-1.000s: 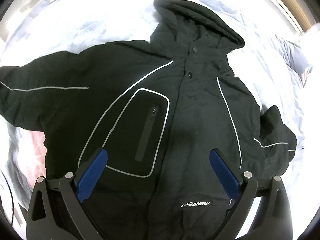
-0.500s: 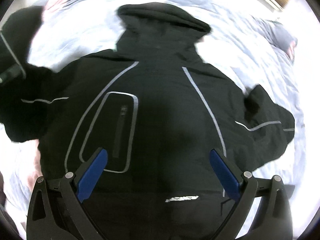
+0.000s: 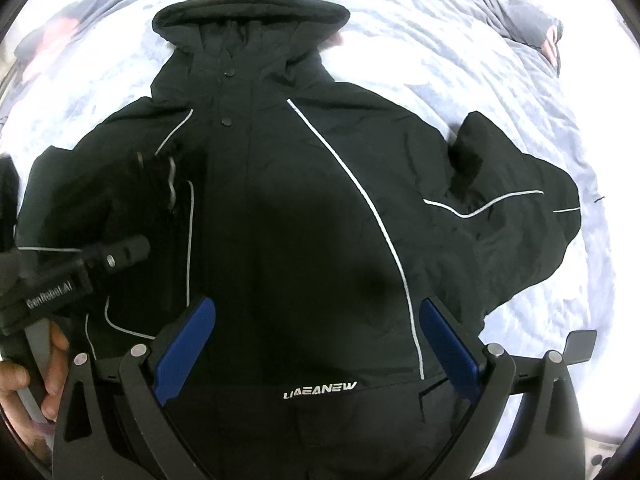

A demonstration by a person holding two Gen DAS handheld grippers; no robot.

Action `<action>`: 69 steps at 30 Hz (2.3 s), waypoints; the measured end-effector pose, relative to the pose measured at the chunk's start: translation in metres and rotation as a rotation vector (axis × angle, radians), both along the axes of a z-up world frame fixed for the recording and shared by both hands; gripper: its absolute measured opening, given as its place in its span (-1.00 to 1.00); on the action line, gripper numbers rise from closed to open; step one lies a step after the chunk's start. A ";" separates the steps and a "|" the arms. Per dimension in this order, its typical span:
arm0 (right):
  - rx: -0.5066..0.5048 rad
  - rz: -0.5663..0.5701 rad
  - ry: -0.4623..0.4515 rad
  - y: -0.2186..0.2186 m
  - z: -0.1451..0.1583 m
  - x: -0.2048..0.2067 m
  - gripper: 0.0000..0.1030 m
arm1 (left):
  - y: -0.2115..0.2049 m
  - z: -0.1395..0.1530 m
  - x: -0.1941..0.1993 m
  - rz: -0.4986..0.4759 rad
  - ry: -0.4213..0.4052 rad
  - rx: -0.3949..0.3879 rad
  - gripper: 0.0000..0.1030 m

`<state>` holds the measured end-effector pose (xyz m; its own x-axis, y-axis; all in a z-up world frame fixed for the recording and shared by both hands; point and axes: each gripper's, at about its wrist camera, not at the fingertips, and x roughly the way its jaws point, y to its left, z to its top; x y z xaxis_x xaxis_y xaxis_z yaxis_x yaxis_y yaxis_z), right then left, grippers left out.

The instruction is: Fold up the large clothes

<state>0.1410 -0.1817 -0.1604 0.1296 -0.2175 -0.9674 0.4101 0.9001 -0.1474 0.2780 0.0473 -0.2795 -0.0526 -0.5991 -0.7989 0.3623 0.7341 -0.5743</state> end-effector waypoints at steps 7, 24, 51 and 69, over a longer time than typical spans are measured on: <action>0.112 0.068 -0.085 0.011 -0.006 0.024 0.99 | 0.040 0.012 -0.011 0.015 0.020 -0.031 0.11; 0.489 0.018 -0.046 0.008 -0.112 0.071 0.53 | 0.109 0.032 -0.008 0.200 0.006 0.012 0.19; 0.220 -0.175 -0.032 -0.129 -0.110 0.002 -0.35 | 0.026 -0.038 0.039 0.057 -0.014 0.202 0.18; 0.094 0.110 -0.123 -0.018 -0.047 0.038 0.41 | 0.042 -0.006 0.020 0.078 -0.072 0.213 0.19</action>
